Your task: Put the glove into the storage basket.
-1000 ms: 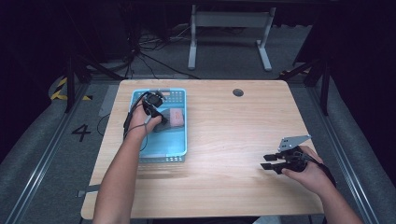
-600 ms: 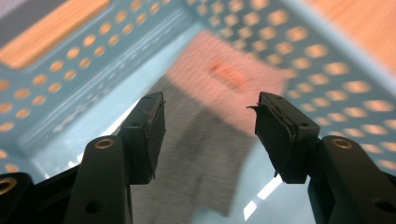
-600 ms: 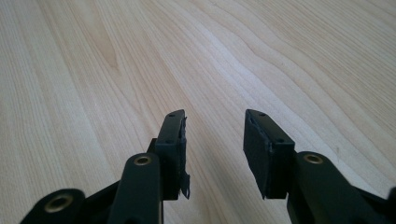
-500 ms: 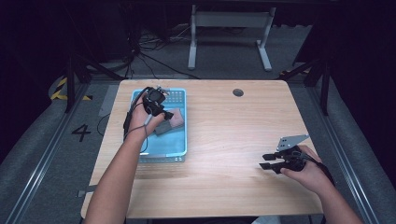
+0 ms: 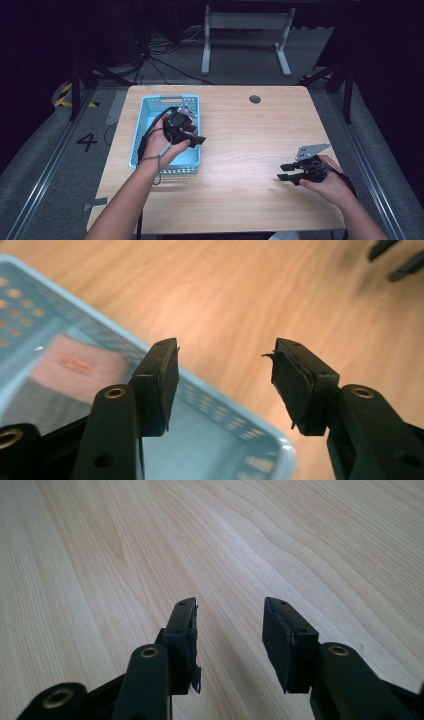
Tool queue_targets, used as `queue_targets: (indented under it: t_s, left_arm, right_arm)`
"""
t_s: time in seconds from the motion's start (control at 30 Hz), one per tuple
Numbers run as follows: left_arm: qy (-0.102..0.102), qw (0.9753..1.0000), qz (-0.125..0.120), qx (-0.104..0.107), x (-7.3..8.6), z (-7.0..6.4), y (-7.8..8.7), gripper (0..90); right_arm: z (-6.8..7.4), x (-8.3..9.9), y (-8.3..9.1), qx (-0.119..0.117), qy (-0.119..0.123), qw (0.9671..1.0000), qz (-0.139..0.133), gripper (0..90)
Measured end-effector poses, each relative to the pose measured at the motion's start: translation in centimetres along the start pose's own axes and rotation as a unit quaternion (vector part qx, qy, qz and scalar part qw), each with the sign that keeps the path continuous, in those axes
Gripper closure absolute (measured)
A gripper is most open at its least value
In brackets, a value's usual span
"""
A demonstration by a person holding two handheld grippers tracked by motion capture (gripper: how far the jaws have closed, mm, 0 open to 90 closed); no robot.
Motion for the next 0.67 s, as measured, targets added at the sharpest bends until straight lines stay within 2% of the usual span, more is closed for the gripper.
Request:
queue_targets:
  t_s: [0.13,0.2,0.27,0.33,0.4,0.47,0.53,0.6,0.67]
  left_arm:
    - [0.0,0.9998,-0.011,0.017,1.5,-2.0,-0.5,45.9]
    - [0.019,0.9982,-0.017,0.055,2.8,-3.1,-1.5,45.7]
    - [0.024,0.9972,-0.024,0.066,3.7,-3.9,-2.1,45.6]
    - [-0.001,0.9973,-0.039,0.062,4.7,-4.9,-2.9,44.7]
    - [-0.012,0.9976,-0.036,0.058,5.5,-5.6,-3.5,44.3]
    - [-0.013,0.9974,-0.036,0.061,6.4,-6.4,-4.1,43.7]
    - [-0.014,0.998,-0.033,0.052,7.1,-6.9,-4.5,42.4]
    - [-0.011,0.9976,-0.04,0.055,7.8,-7.3,-5.0,41.0]
    - [-0.024,0.9985,-0.03,0.04,8.2,-7.5,-5.2,41.2]
  right_arm:
    - [0.0,0.1,0.0,-0.001,-0.001,1.0,-0.001,58.8]
    - [0.0,0.1,-0.1,-0.003,-0.002,1.0,0.001,58.7]
    - [-0.1,0.2,-0.3,-0.004,-0.002,1.0,0.002,58.6]
    - [-0.1,0.3,-0.4,-0.005,-0.002,1.0,0.002,58.4]
    - [-0.2,0.5,-0.6,-0.005,-0.004,1.0,0.001,57.7]
    - [-0.3,0.6,-0.7,-0.003,-0.005,1.0,0.001,57.6]
    - [-0.5,0.7,-0.8,-0.001,-0.01,0.9999,0.001,57.7]
    - [-0.7,1.0,-1.0,0.005,-0.014,0.9999,0.003,57.7]
    - [-1.0,1.2,-1.2,0.016,-0.02,0.9997,0.003,57.6]
Point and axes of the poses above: each handheld gripper's, and its own axes: y roughly backward along the jaws, x roughly out of its underside, z roughly to its left, the point moved 1 cm from there along -y, roughly forward along the jaws, and after that the axes turned 2 degrees about x, right-handed, at the moved point
